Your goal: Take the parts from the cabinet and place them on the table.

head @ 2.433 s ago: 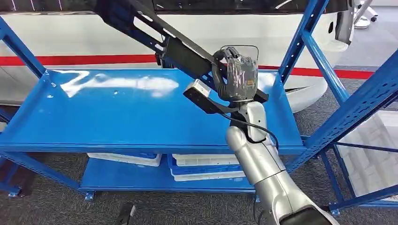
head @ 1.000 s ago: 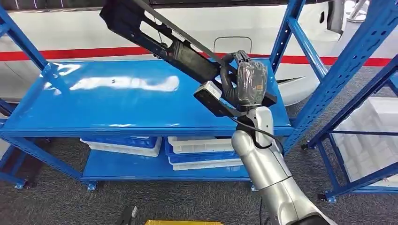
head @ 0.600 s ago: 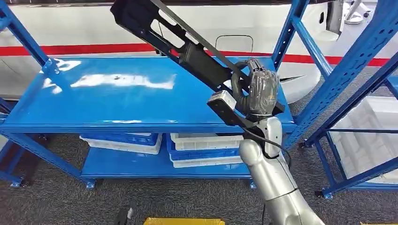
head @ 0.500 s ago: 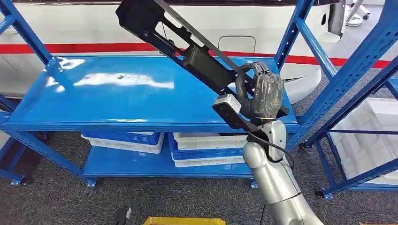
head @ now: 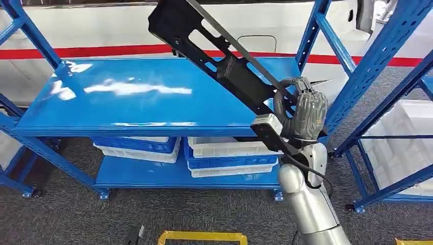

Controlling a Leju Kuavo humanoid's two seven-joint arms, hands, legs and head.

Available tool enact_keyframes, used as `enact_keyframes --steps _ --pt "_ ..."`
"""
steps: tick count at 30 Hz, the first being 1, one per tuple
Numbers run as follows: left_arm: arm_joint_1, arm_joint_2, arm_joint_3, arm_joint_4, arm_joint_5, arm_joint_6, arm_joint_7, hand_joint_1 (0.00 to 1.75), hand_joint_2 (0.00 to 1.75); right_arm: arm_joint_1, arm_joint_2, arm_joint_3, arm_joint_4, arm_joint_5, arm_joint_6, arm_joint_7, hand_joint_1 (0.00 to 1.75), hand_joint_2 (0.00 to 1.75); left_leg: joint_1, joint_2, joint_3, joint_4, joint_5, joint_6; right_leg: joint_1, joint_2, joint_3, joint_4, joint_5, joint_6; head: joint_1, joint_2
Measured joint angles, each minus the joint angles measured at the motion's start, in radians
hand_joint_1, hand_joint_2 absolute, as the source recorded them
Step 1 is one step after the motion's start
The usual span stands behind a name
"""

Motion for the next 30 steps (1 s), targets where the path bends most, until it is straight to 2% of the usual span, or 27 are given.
enact_keyframes --steps 2,3,4,5,6,7,8,9,11,12,13,14,15,16,17,18,19,20,21,22,23,24,27,28,29,30 --pt "0.000 0.003 0.006 0.000 0.002 0.002 -0.002 0.00 1.75 0.015 0.000 -0.014 -0.002 -0.013 0.000 -0.016 1.75 1.75 0.004 0.000 -0.062 0.161 -0.087 -0.011 0.001 -0.001 -0.009 0.001 0.005 -0.003 -0.003 0.000" --pt "0.001 0.003 0.009 0.000 0.002 0.002 -0.002 0.00 1.75 0.026 -0.001 -0.021 -0.002 -0.019 0.000 -0.021 1.75 1.75 0.004 0.000 -0.085 0.224 -0.112 -0.014 0.002 -0.001 -0.015 0.001 0.009 -0.003 -0.006 0.000" --pt "0.002 0.004 0.009 0.000 0.004 0.002 -0.003 0.00 1.75 0.039 -0.001 -0.026 -0.002 -0.025 0.000 -0.023 1.75 1.75 0.004 0.000 -0.085 0.237 -0.110 -0.015 0.002 -0.001 -0.018 0.002 0.011 -0.001 -0.005 0.000" --pt "0.003 0.005 0.009 0.000 0.006 0.002 -0.003 0.00 1.75 0.050 -0.001 -0.033 -0.002 -0.028 0.000 -0.026 1.75 1.75 0.004 0.000 -0.062 0.204 -0.088 -0.013 0.002 -0.001 -0.021 0.002 0.014 -0.001 -0.006 0.000" --pt "0.003 0.006 0.010 0.000 0.006 0.002 -0.004 0.00 1.75 0.056 -0.001 -0.039 -0.003 -0.030 0.000 -0.028 1.75 1.75 0.004 0.000 -0.015 0.129 -0.052 -0.011 0.002 0.000 -0.023 0.003 0.016 0.002 -0.005 0.000" --pt "0.002 0.007 0.010 0.000 0.006 0.002 -0.004 0.00 1.75 0.058 -0.001 -0.042 -0.005 -0.031 0.000 -0.029 1.75 1.75 0.004 0.000 0.045 0.029 -0.012 -0.006 0.002 0.001 -0.024 0.004 0.017 0.004 -0.006 0.000" --pt "0.001 0.008 0.010 0.000 0.006 0.002 -0.005 0.00 1.75 0.058 -0.001 -0.045 -0.008 -0.031 0.000 -0.030 1.75 1.75 0.004 0.000 0.095 -0.057 0.004 0.000 0.002 0.001 -0.025 0.006 0.019 0.006 -0.007 0.000" --pt "-0.001 0.008 0.010 0.000 0.006 0.002 -0.005 0.00 1.75 0.058 -0.002 -0.048 -0.012 -0.031 0.000 -0.031 1.75 1.75 -0.002 0.000 0.103 -0.071 -0.004 0.005 0.012 0.001 -0.030 0.009 0.022 0.012 -0.005 0.000" --pt "-0.001 0.010 0.010 0.000 0.008 0.002 -0.005 0.00 1.75 0.059 -0.002 -0.050 -0.014 -0.031 -0.001 -0.032 1.75 1.75 -0.008 -0.002 0.093 -0.068 0.003 0.017 0.008 0.001 -0.034 0.007 0.028 0.022 -0.004 0.000" --pt "-0.001 0.010 0.010 0.000 0.008 0.002 -0.005 0.00 1.75 0.063 -0.002 -0.052 -0.016 -0.031 -0.001 -0.032 1.75 1.75 -0.011 -0.002 0.090 -0.069 0.007 0.025 0.005 0.000 -0.034 0.001 0.034 0.031 -0.004 0.000" --pt "-0.001 0.010 0.010 0.000 0.008 0.002 -0.006 0.00 1.75 0.066 -0.002 -0.056 -0.018 -0.030 -0.001 -0.033 1.75 1.75 -0.008 -0.001 0.090 -0.080 0.017 0.037 0.009 0.000 -0.034 0.000 0.038 0.038 -0.004 0.000" --pt "-0.002 0.010 0.010 0.000 0.009 0.002 -0.007 0.00 1.75 0.072 -0.002 -0.062 -0.019 -0.031 -0.001 -0.037 1.75 1.75 -0.002 0.003 0.091 -0.089 0.028 0.047 0.006 0.001 -0.048 0.015 0.021 0.037 -0.002 0.000" --pt "-0.003 0.010 0.010 0.000 0.009 0.002 -0.008 0.00 1.75 0.075 -0.002 -0.068 -0.021 -0.031 -0.001 -0.041 1.75 1.75 -0.002 0.003 0.086 -0.091 0.035 0.057 0.008 0.001 -0.066 0.063 -0.016 0.028 0.002 0.000" --pt "-0.004 0.010 0.010 0.000 0.009 0.002 -0.008 0.00 1.75 0.079 -0.002 -0.072 -0.021 -0.032 -0.001 -0.044 1.75 1.75 -0.002 0.004 0.080 -0.091 0.037 0.059 0.008 0.002 -0.092 0.126 -0.049 0.023 0.006 0.000" --pt "-0.004 0.010 0.010 0.000 0.009 0.002 -0.008 0.00 1.75 0.087 -0.002 -0.078 -0.021 -0.032 -0.001 -0.049 1.75 1.75 -0.004 0.004 0.073 -0.090 0.042 0.061 0.008 0.001 -0.130 0.221 -0.092 0.020 0.008 0.000" --pt "-0.004 0.010 0.010 0.000 0.009 0.003 -0.007 0.00 1.75 0.097 -0.002 -0.084 -0.021 -0.031 -0.001 -0.057 1.75 1.75 -0.006 0.004 0.064 -0.090 0.048 0.061 0.008 0.002 -0.160 0.299 -0.122 0.021 0.009 0.000" --pt "-0.004 0.011 0.010 0.000 0.009 0.006 -0.007 0.00 1.75 0.107 -0.001 -0.090 -0.021 -0.031 -0.001 -0.064 1.75 1.75 -0.007 0.003 0.058 -0.090 0.053 0.061 0.008 0.002 -0.168 0.330 -0.131 0.027 0.010 0.000" --pt "-0.003 0.011 0.010 0.000 0.009 0.008 -0.007 0.00 1.75 0.115 0.000 -0.095 -0.021 -0.031 -0.001 -0.071 1.75 1.75 -0.007 0.002 0.051 -0.089 0.058 0.059 0.007 0.002 -0.144 0.299 -0.120 0.034 0.010 0.000" --pt "-0.004 0.011 0.010 0.000 0.009 0.008 -0.007 0.00 1.75 0.118 0.002 -0.099 -0.021 -0.031 -0.001 -0.074 1.75 1.75 -0.007 0.001 0.047 -0.089 0.061 0.056 0.007 0.001 -0.099 0.226 -0.096 0.042 0.011 0.000" --pt "-0.004 0.011 0.010 0.000 0.009 0.008 -0.007 0.00 1.75 0.118 0.005 -0.102 -0.021 -0.031 -0.001 -0.078 1.75 1.75 -0.007 0.001 0.045 -0.087 0.064 0.053 0.007 0.001 -0.040 0.126 -0.066 0.049 0.012 0.000" --pt "-0.005 0.011 0.010 0.000 0.010 0.009 -0.007 0.00 1.75 0.116 0.010 -0.105 -0.021 -0.031 -0.001 -0.081 1.75 1.75 -0.007 0.001 0.042 -0.084 0.067 0.049 0.007 0.001 0.023 0.024 -0.039 0.051 0.013 0.000" --pt "-0.006 0.011 0.010 0.000 0.010 0.009 -0.007 0.00 1.75 0.115 0.012 -0.108 -0.021 -0.031 -0.001 -0.083 1.75 1.75 -0.013 0.001 0.038 -0.081 0.069 0.043 0.010 0.002 0.032 -0.005 -0.043 0.040 0.011 0.000" --pt "-0.007 0.011 0.010 0.000 0.011 0.013 -0.007 0.00 1.75 0.116 0.019 -0.114 -0.020 -0.033 -0.001 -0.089 1.75 1.75 -0.009 0.001 0.030 -0.083 0.084 0.023 0.017 0.002 0.025 0.000 -0.025 0.021 0.011 0.000" --pt "-0.006 0.012 0.011 0.000 0.011 0.013 -0.008 0.00 1.75 0.116 0.021 -0.116 -0.020 -0.034 -0.001 -0.091 1.75 1.75 -0.011 0.000 0.027 -0.083 0.089 0.016 0.012 0.002 0.021 -0.005 -0.017 0.012 0.013 0.000" --pt "-0.007 0.013 0.011 0.000 0.011 0.016 -0.008 0.00 1.75 0.114 0.023 -0.118 -0.020 -0.037 -0.001 -0.094 1.75 1.75 -0.005 -0.001 0.020 -0.075 0.076 0.011 0.003 0.000 0.019 -0.009 -0.008 0.005 0.013 0.000" --pt "-0.007 0.013 0.012 0.000 0.011 0.017 -0.008 0.00 1.75 0.113 0.028 -0.119 -0.020 -0.040 -0.001 -0.096 1.75 1.75 -0.006 0.000 0.008 -0.044 0.036 0.004 0.004 0.000 0.012 -0.009 -0.002 -0.004 0.007 0.000"
